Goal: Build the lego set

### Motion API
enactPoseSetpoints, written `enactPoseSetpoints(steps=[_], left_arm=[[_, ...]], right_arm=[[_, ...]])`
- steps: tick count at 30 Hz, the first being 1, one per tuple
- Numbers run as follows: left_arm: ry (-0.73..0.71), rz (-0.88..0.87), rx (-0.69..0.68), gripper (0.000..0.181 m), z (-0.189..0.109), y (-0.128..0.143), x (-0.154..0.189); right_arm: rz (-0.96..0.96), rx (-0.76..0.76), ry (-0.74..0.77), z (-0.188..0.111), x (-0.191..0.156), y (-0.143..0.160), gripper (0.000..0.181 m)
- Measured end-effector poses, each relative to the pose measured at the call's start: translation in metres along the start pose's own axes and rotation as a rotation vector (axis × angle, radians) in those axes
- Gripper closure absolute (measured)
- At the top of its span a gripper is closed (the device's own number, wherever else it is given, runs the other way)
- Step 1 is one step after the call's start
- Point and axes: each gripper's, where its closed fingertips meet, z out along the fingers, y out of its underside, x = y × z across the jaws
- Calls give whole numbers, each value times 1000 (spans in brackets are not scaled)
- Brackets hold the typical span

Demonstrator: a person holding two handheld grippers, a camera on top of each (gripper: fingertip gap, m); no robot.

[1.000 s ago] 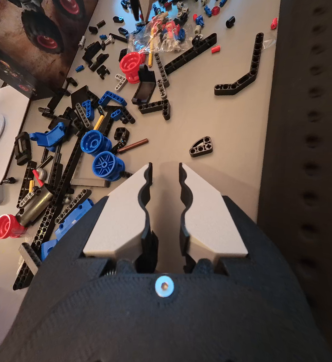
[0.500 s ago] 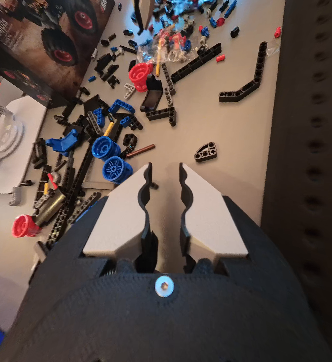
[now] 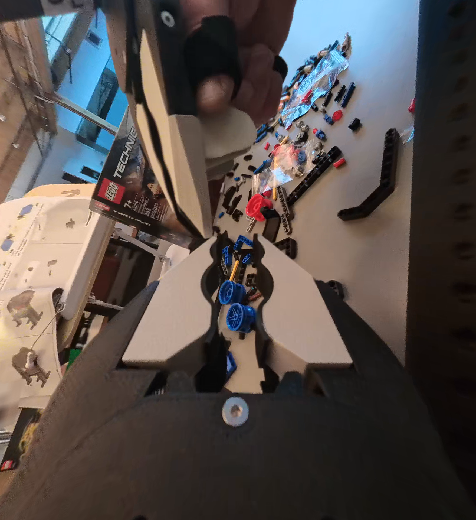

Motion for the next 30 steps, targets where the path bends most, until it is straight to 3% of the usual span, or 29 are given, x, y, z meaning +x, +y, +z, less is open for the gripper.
enactPoseSetpoints(steps=[3, 8, 17, 30], left_arm=[[-27, -22, 5, 181, -3, -1, -6], [-100, -136, -45, 150, -5, 17, -29], [-136, 3, -41, 169, -4, 8, -26], [-245, -172, 26, 178, -19, 6, -56]], right_arm=[[21, 14, -31, 4, -2, -4, 179], [46, 26, -7, 0, 6, -2, 179], [59, 8, -49, 10, -1, -2, 179], [181, 344, -37, 3, 4, -39, 178]])
